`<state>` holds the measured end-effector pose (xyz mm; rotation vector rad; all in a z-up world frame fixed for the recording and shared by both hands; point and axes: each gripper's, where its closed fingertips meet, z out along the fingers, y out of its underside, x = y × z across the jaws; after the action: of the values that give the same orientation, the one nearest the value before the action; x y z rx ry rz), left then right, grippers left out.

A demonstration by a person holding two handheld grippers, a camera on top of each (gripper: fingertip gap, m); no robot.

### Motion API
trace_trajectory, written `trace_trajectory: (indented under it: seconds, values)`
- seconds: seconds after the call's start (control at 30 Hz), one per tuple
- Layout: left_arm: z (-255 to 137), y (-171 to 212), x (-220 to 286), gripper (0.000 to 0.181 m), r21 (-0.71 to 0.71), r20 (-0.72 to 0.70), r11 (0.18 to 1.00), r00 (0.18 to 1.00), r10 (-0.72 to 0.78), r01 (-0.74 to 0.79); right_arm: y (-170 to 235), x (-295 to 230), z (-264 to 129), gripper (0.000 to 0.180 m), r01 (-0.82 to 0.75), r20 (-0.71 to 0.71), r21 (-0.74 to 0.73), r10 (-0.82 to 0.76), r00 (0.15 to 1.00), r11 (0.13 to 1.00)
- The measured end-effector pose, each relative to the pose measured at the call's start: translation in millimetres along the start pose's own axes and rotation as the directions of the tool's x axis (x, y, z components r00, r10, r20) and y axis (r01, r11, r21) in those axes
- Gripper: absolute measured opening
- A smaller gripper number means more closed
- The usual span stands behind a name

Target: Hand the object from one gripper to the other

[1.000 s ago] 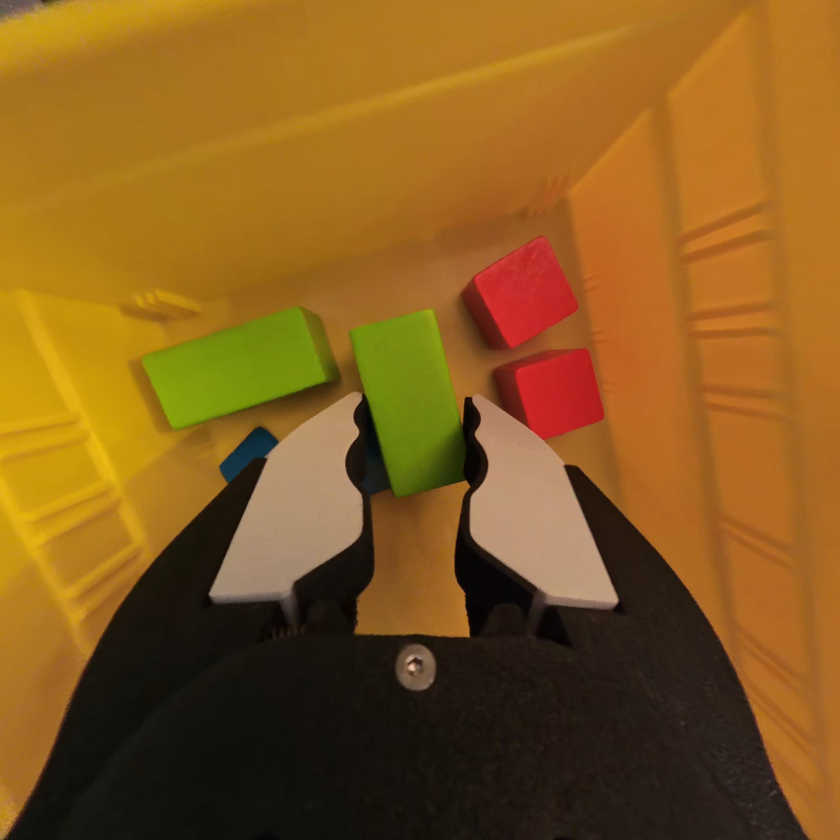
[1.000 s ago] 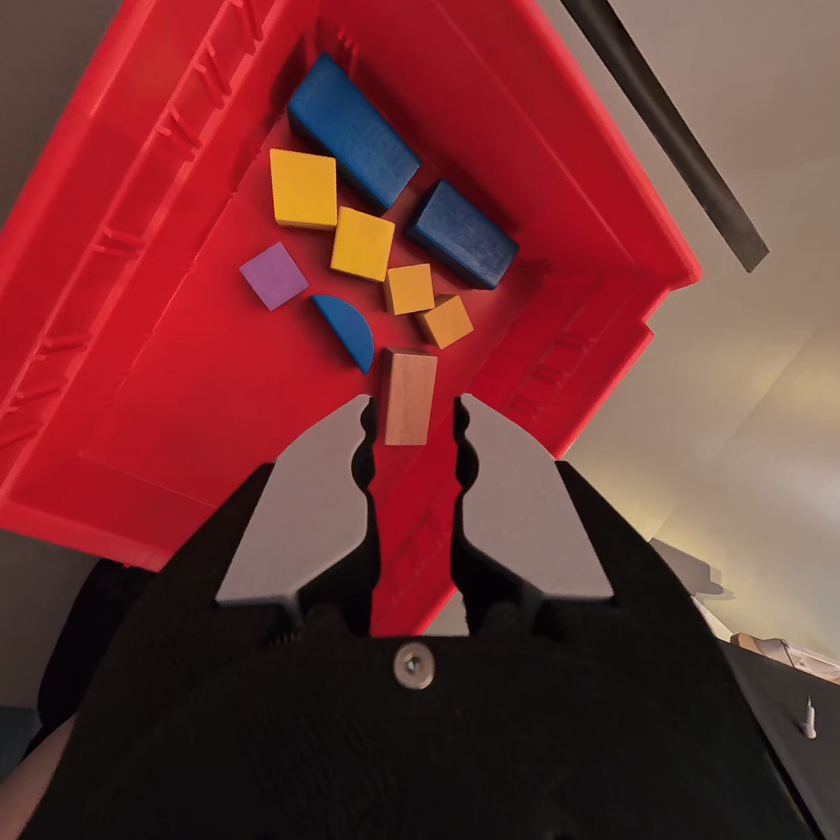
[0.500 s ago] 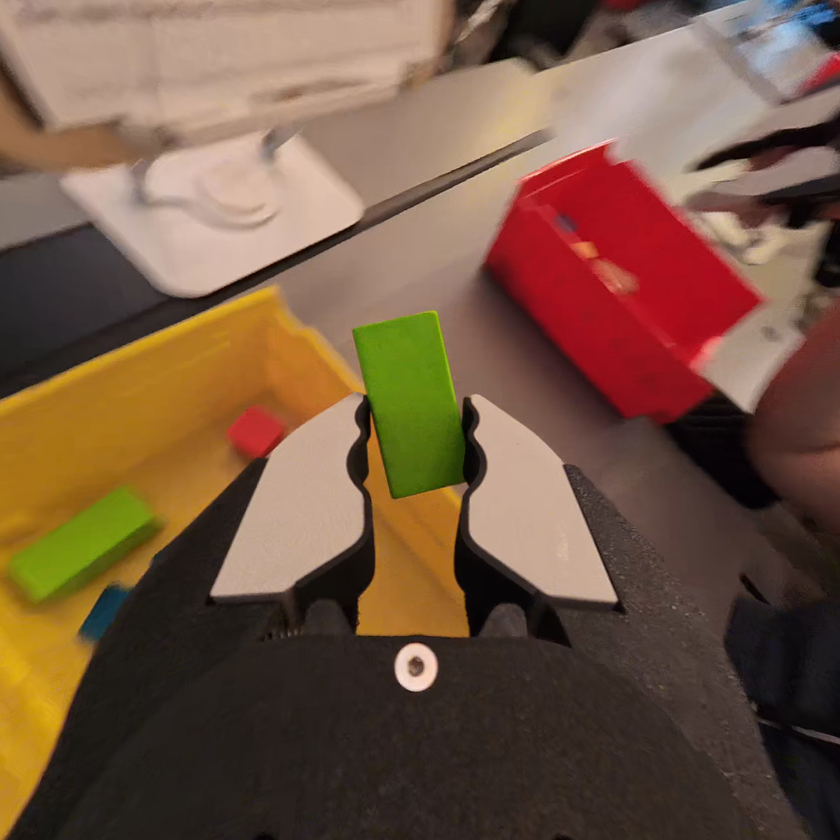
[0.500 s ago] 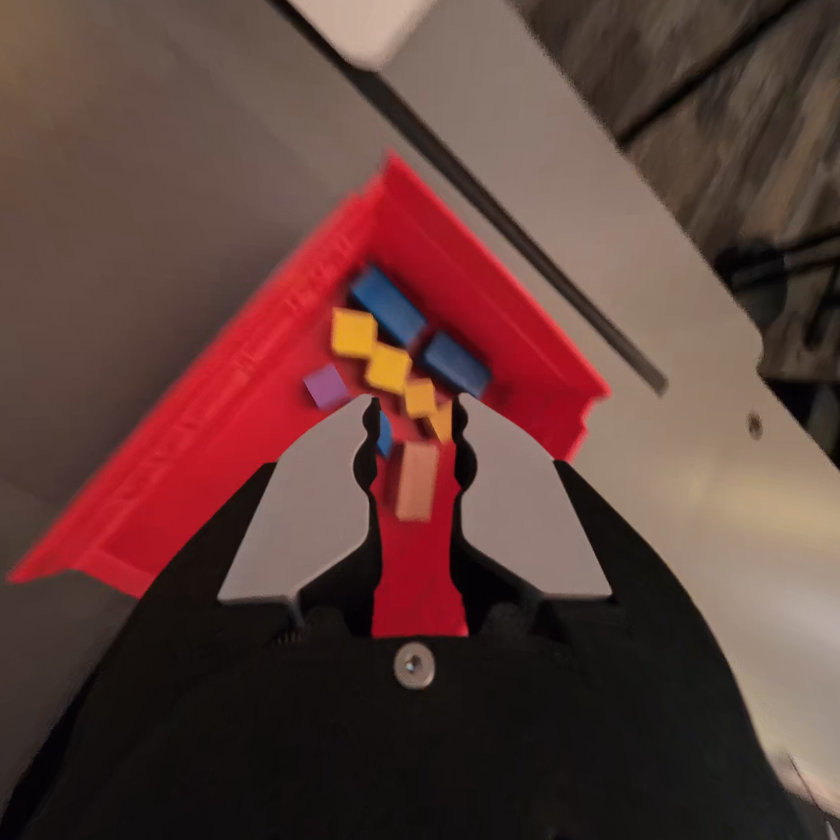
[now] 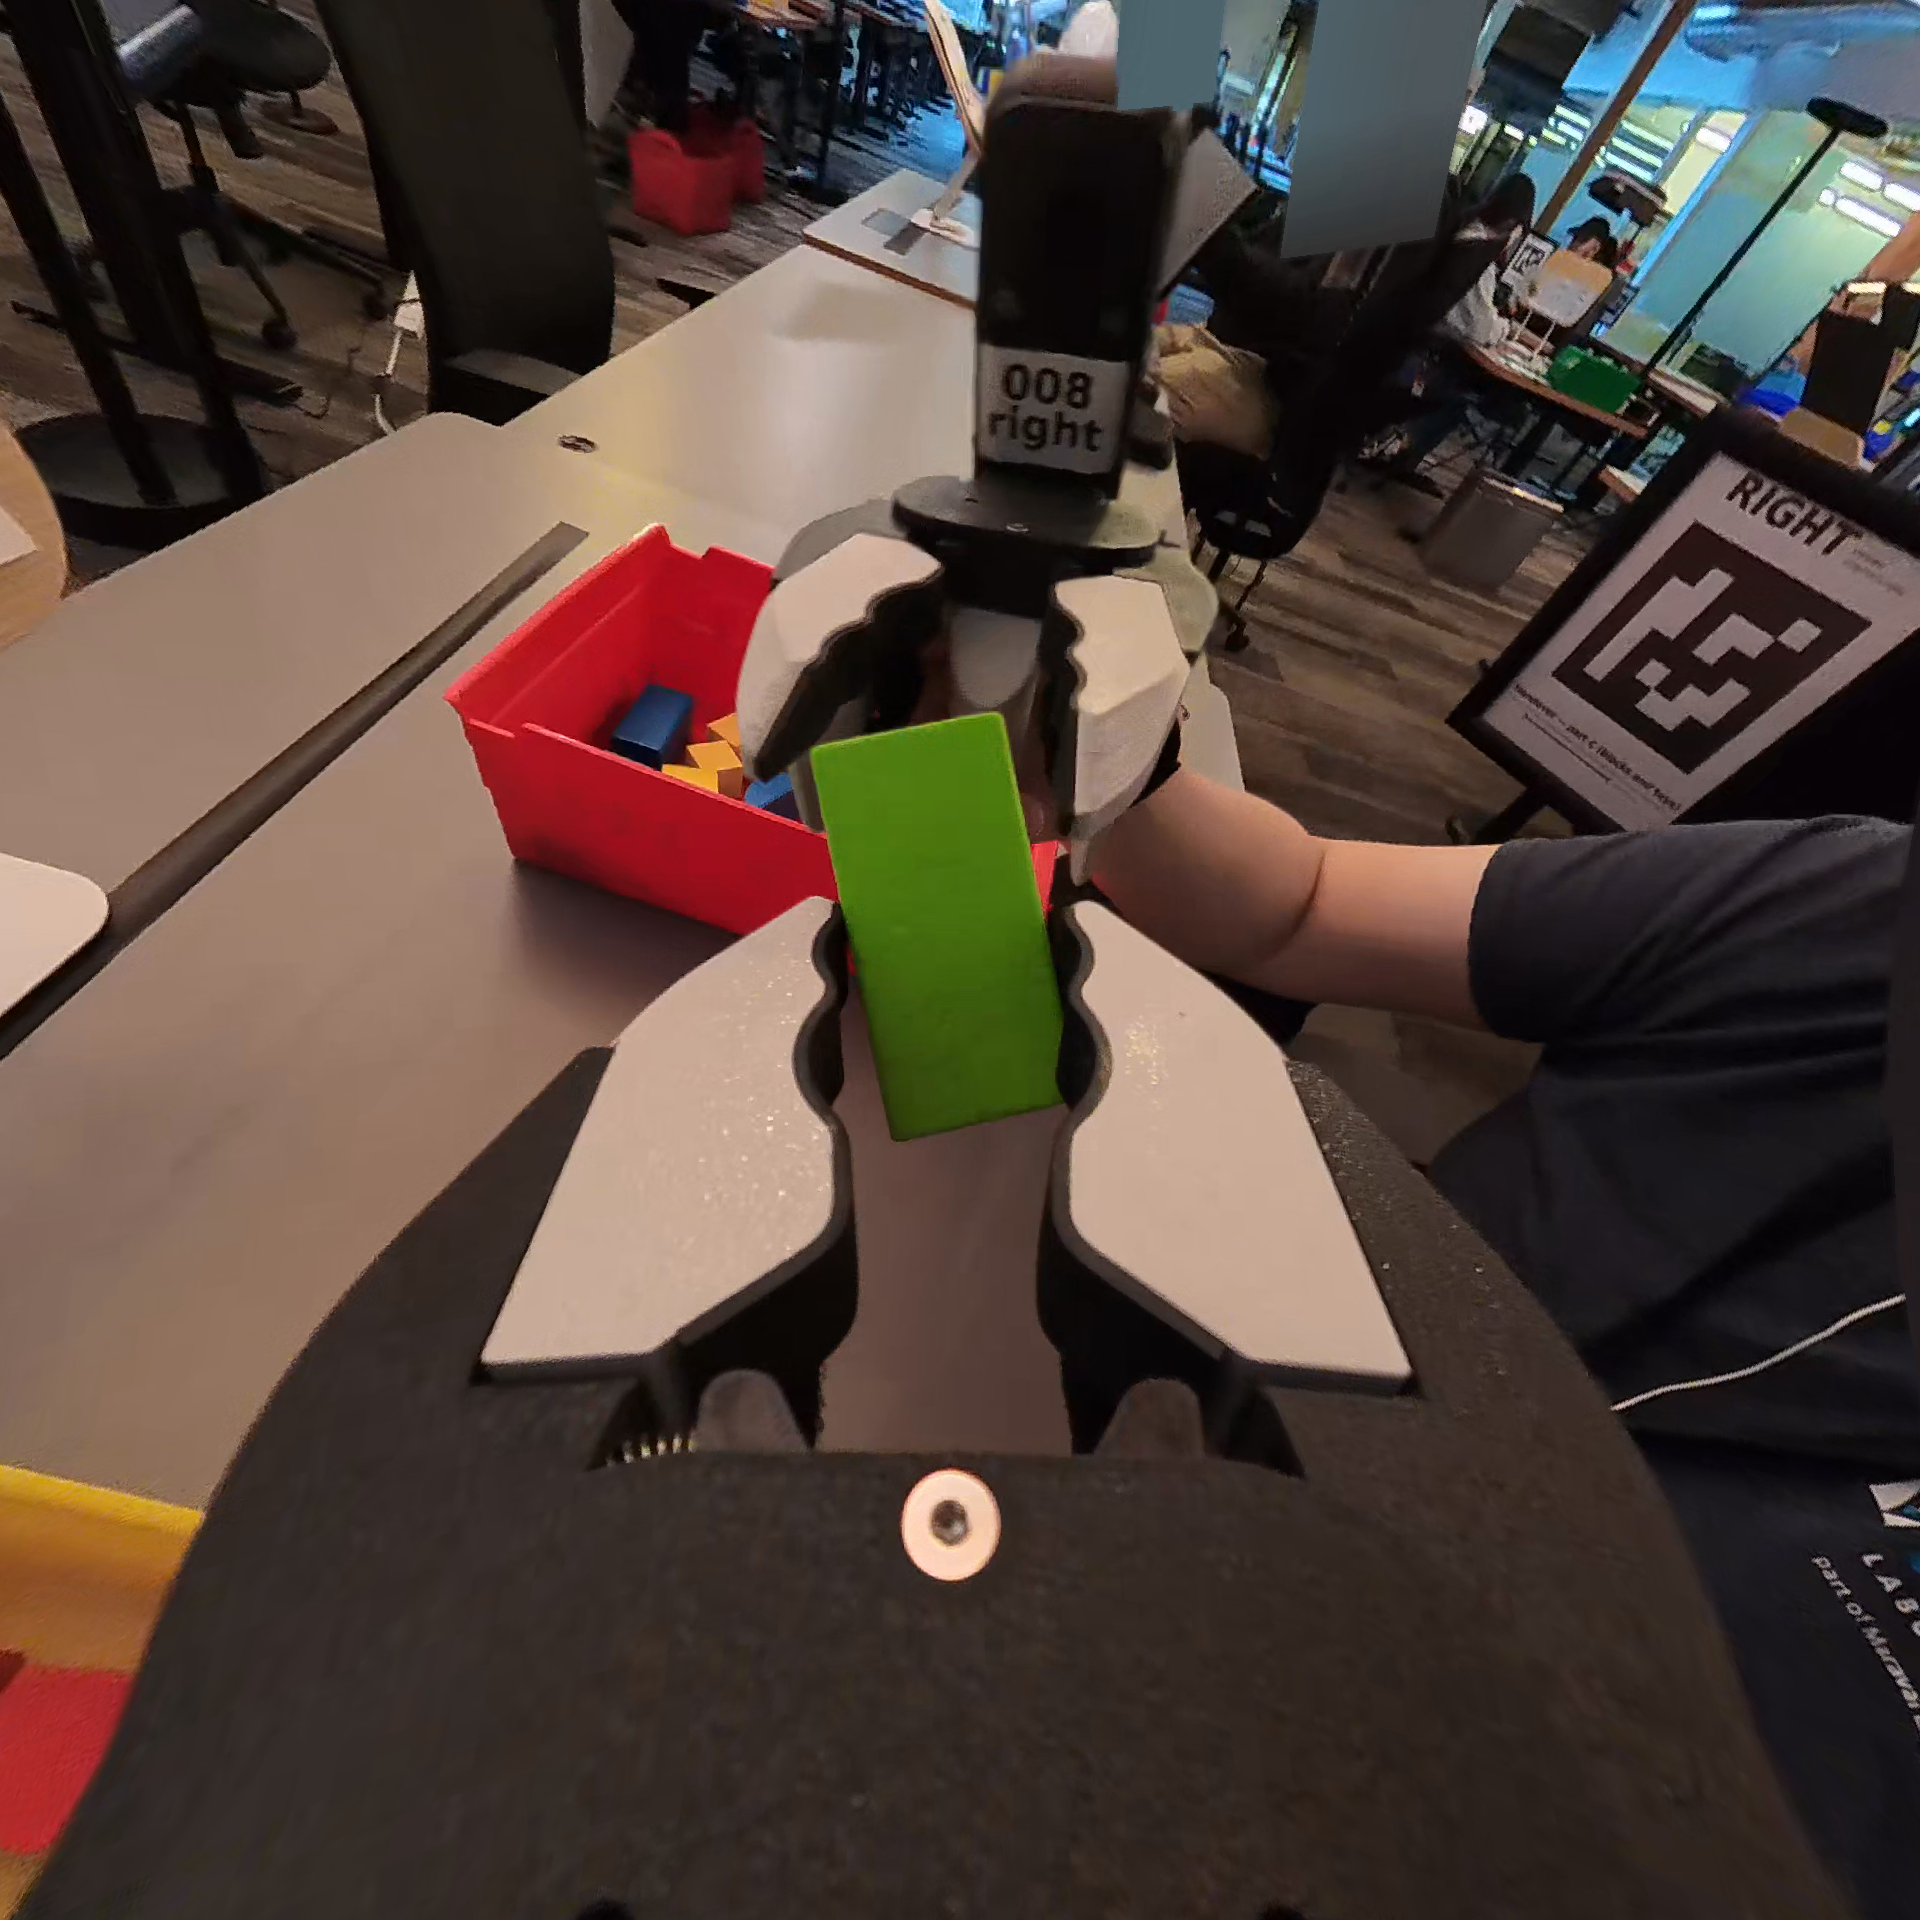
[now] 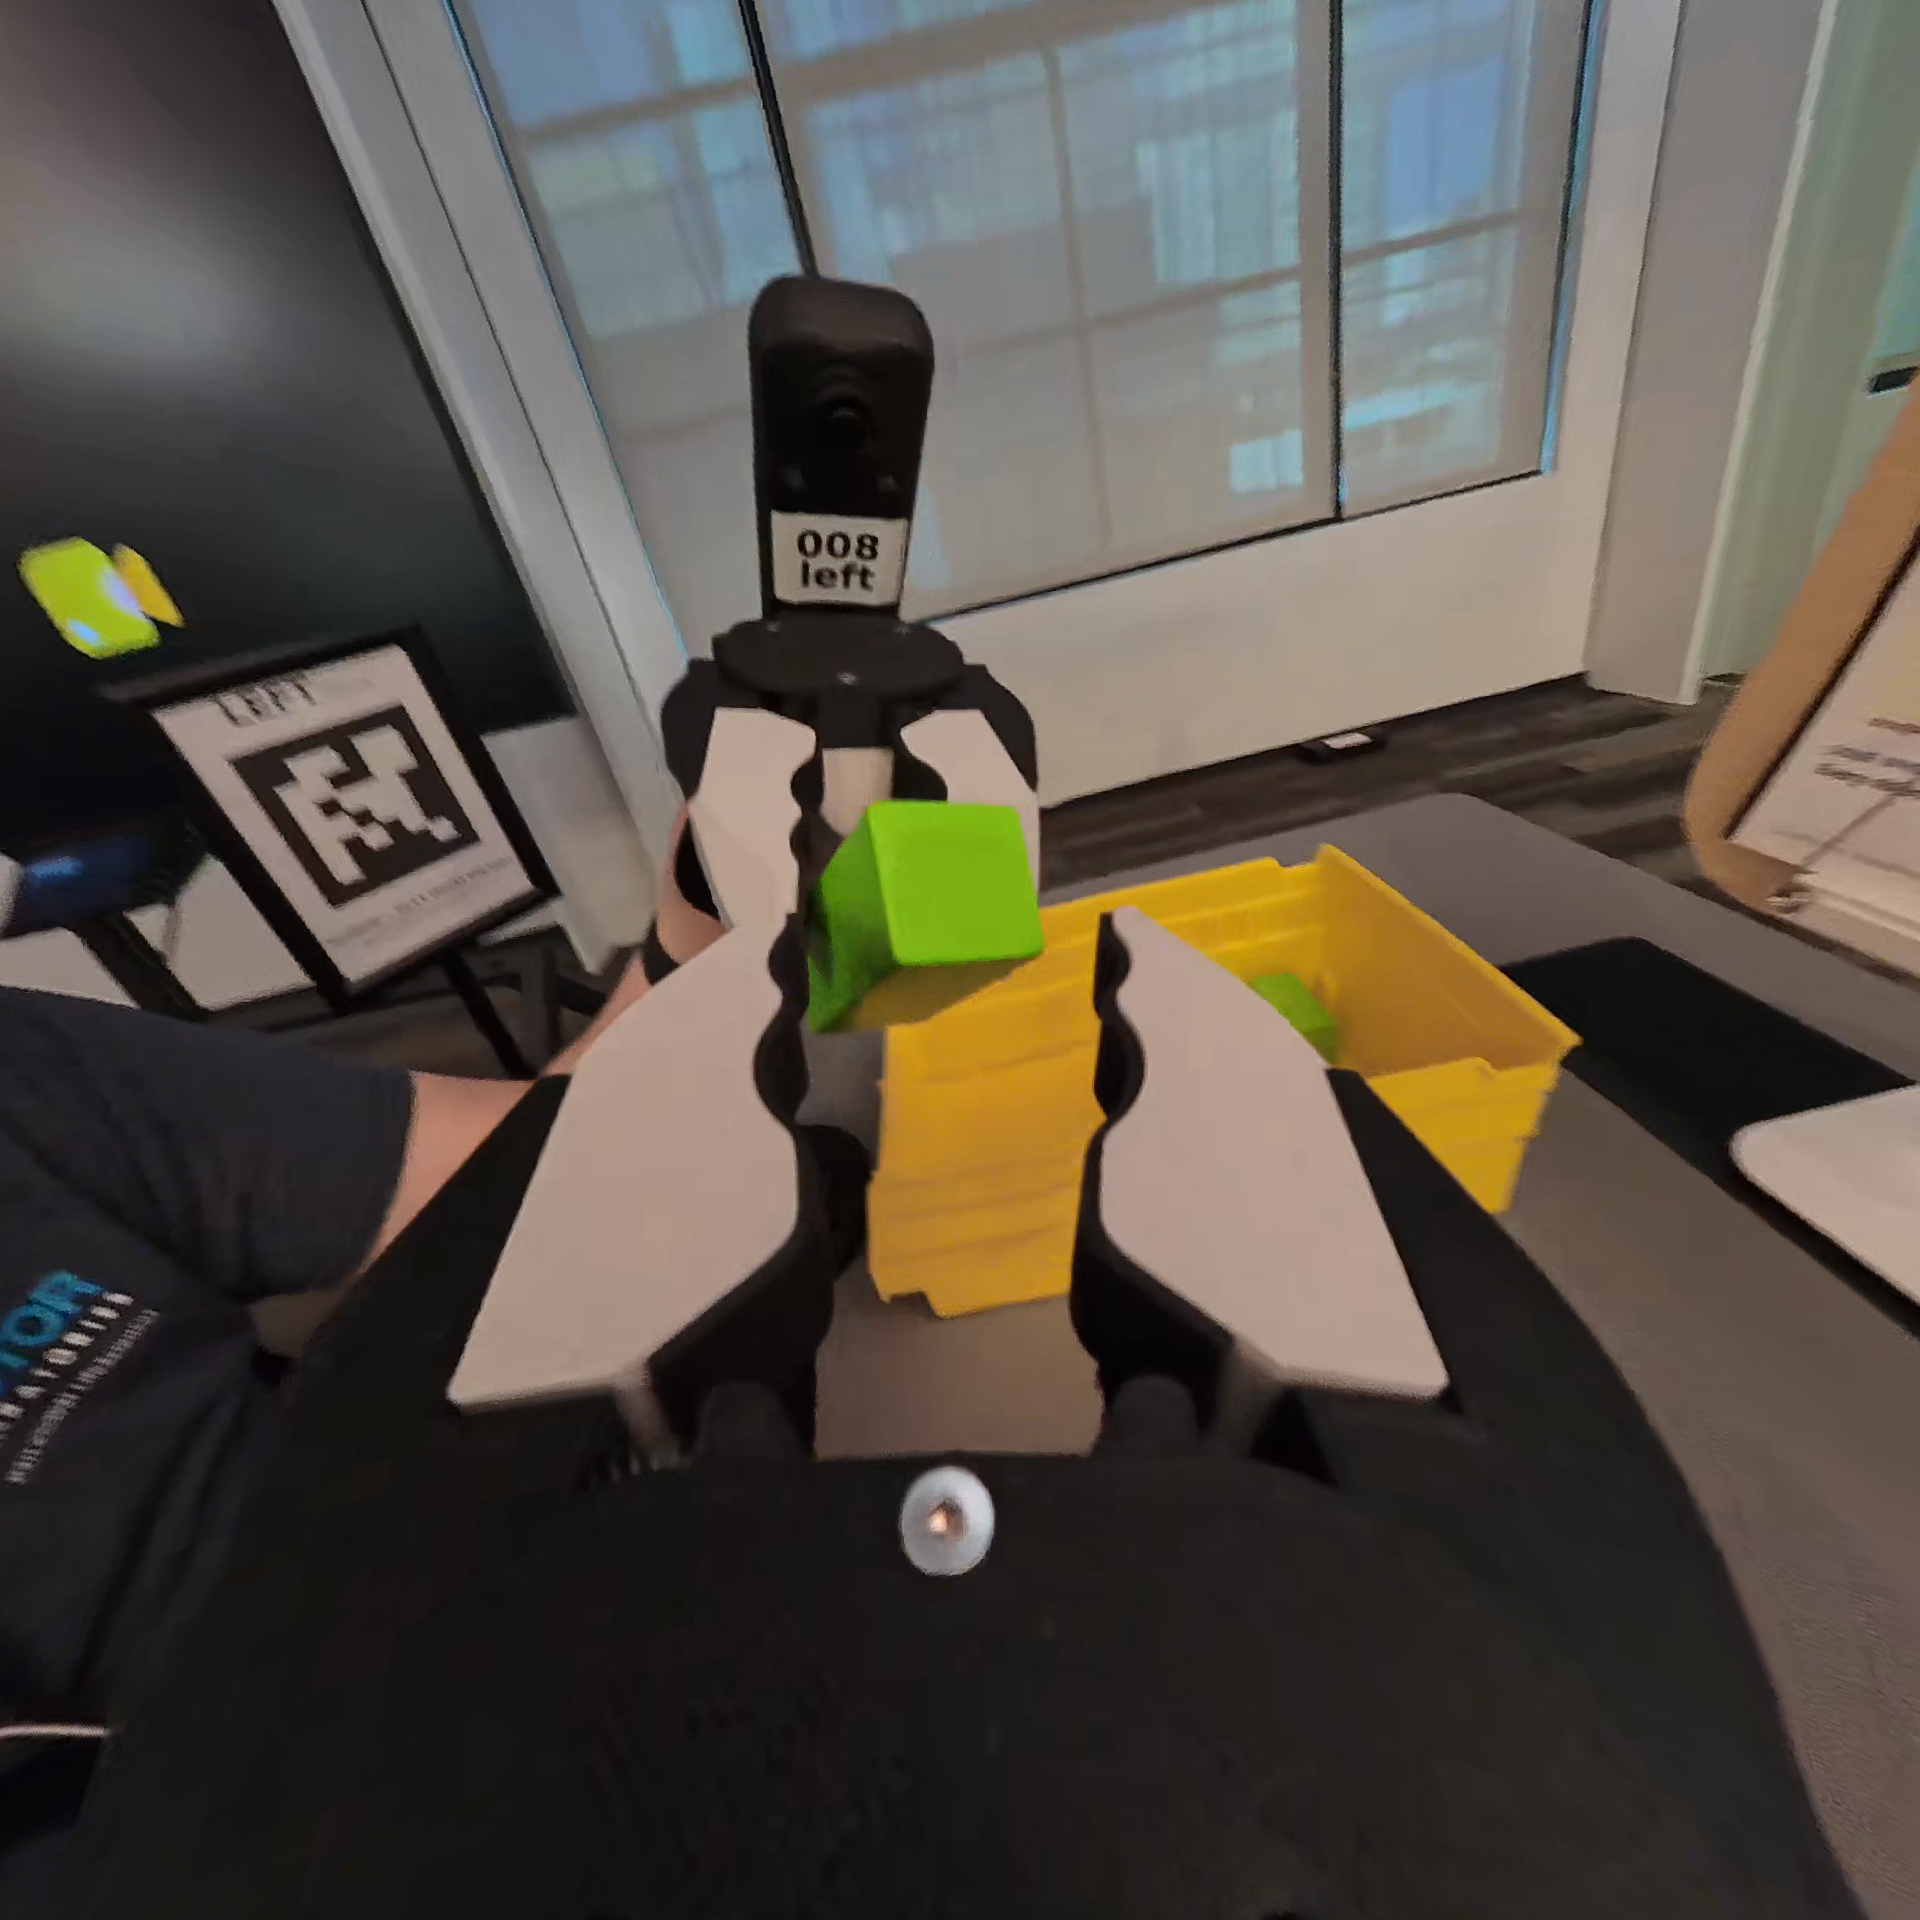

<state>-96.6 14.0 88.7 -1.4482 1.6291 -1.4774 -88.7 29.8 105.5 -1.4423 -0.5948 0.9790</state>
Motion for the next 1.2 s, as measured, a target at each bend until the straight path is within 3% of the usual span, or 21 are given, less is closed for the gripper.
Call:
trace_trajectory:
  seconds: [0.1,0.2,0.47,0.67,0.87,0.93,1.03,1.2]
  values:
    - [5,2,7,0.037,-0.02,-0.01,1.0,1.0,0.023,-0.024,6,-8,1,0.041,-0.068,0.1,-0.016,0.07,0.993,0.998]
    - [7,4,11,0.037,-0.034,-0.027,0.999,0.999,0.028,-0.029,9,-13,1,0.037,-0.039,0.135,-0.03,0.043,0.99,0.999]
    - [12,14,3,0.035,-0.083,0.006,0.997,1.0,-0.003,0.003,15,-12,0,0.035,0.143,0.041,-0.113,-0.139,0.989,0.983]
    - [14,28,5,0.036,-0.161,-0.021,0.987,1.0,-0.009,0.005,10,-17,-2,0.034,0.179,0.026,-0.128,-0.177,0.984,0.976]
    - [17,15,10,0.034,-0.087,-0.02,0.991,0.995,0.098,-0.099,-5,-22,-6,0.034,0.157,0.031,-0.046,-0.156,0.987,0.987]
    - [17,10,14,0.034,-0.057,-0.027,0.992,0.993,0.113,-0.115,-8,-21,-4,0.045,0.155,0.003,-0.028,-0.155,0.988,0.988]
    - [18,7,15,0.034,-0.043,-0.016,0.991,0.992,0.124,-0.124,-2,-21,0,0.047,0.138,0.009,-0.05,-0.137,0.99,0.989]
    - [18,6,9,0.034,-0.028,0.018,0.994,0.994,0.103,-0.103,0,-20,1,0.035,0.12,0.011,-0.066,-0.12,0.993,0.991]
